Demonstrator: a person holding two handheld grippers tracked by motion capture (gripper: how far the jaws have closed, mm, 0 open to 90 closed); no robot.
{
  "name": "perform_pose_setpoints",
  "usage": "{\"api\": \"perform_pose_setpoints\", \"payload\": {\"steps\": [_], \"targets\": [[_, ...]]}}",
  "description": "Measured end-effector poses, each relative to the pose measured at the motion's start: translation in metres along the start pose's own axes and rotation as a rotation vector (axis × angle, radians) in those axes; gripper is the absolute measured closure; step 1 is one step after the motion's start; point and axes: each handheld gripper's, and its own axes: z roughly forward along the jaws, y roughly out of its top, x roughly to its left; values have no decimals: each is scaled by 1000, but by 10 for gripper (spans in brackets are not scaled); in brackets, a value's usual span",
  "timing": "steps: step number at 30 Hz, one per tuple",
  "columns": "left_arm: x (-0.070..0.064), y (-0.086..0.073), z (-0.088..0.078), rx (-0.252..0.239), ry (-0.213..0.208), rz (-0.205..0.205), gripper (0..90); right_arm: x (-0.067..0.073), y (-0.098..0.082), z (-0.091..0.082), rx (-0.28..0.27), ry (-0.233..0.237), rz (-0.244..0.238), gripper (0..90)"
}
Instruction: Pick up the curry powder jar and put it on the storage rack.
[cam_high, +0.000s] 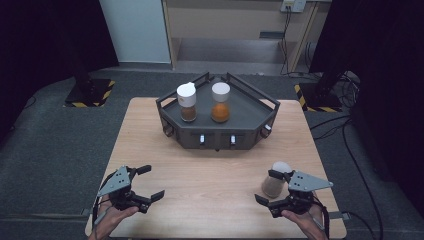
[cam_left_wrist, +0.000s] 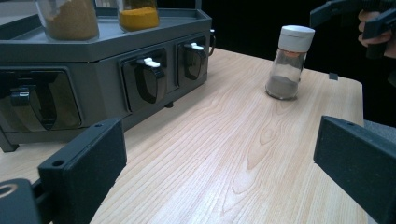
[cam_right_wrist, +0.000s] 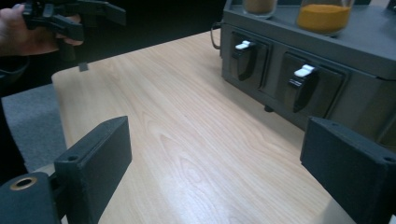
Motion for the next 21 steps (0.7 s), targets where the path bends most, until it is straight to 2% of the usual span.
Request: {"api": "perform_pose_setpoints", "payload": {"steps": [4, 9, 15, 21], "targets": [[2, 0, 2, -6, -25, 2, 11, 0, -1, 4, 16, 17, -15, 94], [1, 0, 3, -10, -34, 18, 12, 3, -1, 6, 28, 22, -37, 94], [1, -1, 2, -16, -35, 16, 12, -2, -3, 4, 24, 20, -12, 93], [2, -1, 2, -15, -35, 12, 13, -2, -3, 4, 27, 18, -10, 93]]}}
